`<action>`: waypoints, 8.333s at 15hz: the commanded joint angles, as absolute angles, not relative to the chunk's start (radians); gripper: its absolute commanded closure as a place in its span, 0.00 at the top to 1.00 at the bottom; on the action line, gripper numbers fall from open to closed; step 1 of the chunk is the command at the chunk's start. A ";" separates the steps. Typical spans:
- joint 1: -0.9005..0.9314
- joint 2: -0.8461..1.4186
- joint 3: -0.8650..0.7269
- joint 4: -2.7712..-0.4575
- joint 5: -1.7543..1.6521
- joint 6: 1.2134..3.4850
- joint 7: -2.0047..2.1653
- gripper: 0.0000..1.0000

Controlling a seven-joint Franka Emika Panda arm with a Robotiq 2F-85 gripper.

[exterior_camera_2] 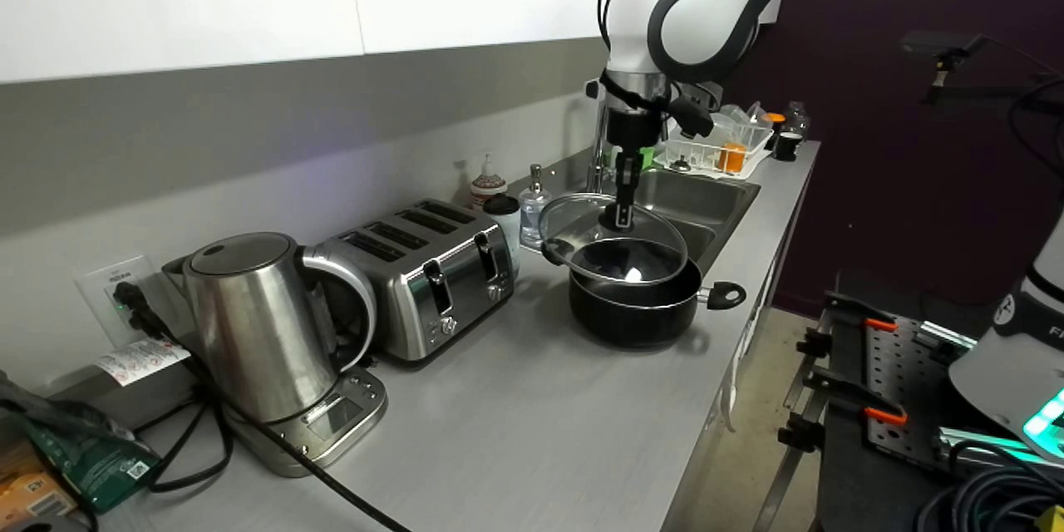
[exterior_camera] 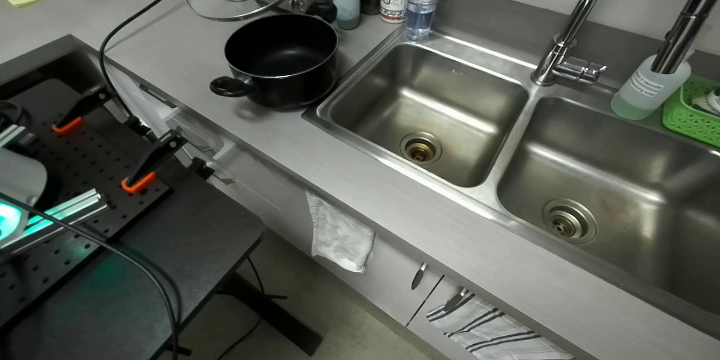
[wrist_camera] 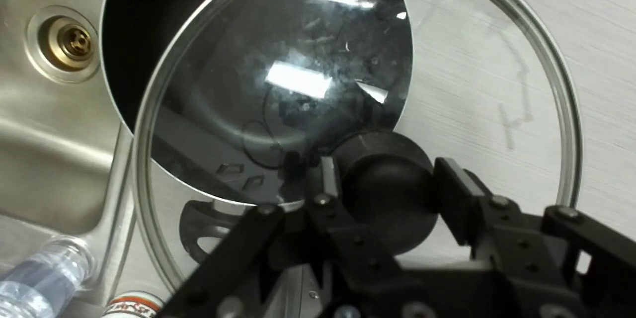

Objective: Place the lid on the pot

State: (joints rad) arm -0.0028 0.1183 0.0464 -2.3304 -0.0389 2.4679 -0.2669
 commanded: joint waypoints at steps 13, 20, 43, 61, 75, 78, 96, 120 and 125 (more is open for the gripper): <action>-0.069 0.170 0.005 -2.318 0.082 2.447 -0.244 0.24; -0.105 0.220 0.003 -2.291 0.144 2.436 -0.255 0.24; -0.154 0.359 0.009 -2.152 0.189 2.322 -0.253 0.24; -0.193 0.370 0.000 -2.147 0.218 2.306 -0.246 0.24; -0.179 0.416 -0.007 -2.097 0.193 2.275 -0.215 0.24; -0.170 0.406 -0.009 -2.098 0.181 2.277 -0.205 0.24; -0.126 0.369 -0.011 -2.123 0.139 2.289 -0.164 0.24; -0.154 0.384 -0.019 -2.135 0.161 2.283 -0.179 0.24; -0.148 0.390 -0.021 -2.130 0.152 2.280 -0.171 0.24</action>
